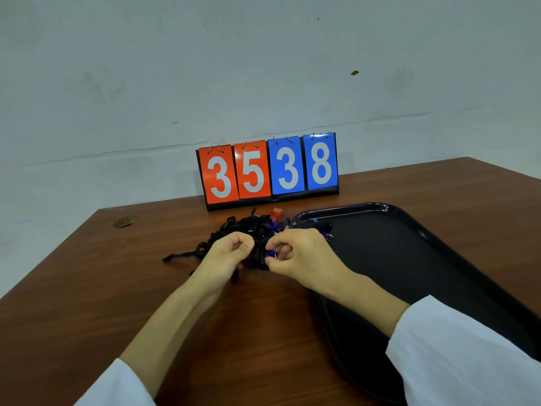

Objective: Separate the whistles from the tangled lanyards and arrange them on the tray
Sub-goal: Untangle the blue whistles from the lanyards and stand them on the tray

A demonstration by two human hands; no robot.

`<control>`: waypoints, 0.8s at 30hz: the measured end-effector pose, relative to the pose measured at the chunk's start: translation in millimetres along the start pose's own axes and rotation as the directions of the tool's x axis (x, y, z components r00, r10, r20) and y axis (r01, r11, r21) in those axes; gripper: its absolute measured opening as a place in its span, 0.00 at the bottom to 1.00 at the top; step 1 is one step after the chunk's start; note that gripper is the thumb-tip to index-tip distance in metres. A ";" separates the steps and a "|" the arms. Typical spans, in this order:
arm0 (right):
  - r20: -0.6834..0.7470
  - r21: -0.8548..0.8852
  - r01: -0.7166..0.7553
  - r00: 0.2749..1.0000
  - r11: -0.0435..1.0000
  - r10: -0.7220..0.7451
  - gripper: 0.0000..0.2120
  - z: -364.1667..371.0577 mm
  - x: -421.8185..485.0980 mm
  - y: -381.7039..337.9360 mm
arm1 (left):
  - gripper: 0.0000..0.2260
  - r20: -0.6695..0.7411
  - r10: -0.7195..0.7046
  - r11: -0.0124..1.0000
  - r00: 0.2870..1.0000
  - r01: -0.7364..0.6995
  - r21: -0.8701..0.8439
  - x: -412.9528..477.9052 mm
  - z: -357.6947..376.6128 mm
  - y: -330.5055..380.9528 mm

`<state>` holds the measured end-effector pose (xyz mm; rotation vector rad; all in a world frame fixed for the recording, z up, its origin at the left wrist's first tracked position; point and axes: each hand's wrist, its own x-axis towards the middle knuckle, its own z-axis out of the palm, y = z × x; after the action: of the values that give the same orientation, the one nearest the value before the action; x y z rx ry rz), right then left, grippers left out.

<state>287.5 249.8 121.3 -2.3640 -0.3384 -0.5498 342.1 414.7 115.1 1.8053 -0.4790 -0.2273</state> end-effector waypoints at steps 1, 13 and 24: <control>0.014 -0.007 0.010 1.000 1.000 -0.010 0.13 0.8 -0.5 -0.4 | 0.07 -0.016 0.059 0.994 0.998 -0.058 0.092 -1.2 1.9 0.3; 0.139 -0.033 -0.058 0.988 0.998 0.062 0.18 -10.8 5.0 1.8 | 0.04 -0.180 0.114 0.991 0.977 -0.125 -0.052 -2.3 22.4 -6.0; -0.319 -0.147 -0.577 0.796 0.803 0.514 0.16 -74.4 2.2 112.2 | 0.06 -0.288 0.291 0.929 0.912 -0.197 0.313 -0.3 25.0 -25.4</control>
<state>310.0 117.5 110.2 -2.4115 0.5640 -0.6305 337.1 398.6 83.6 1.9831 -0.5108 0.3327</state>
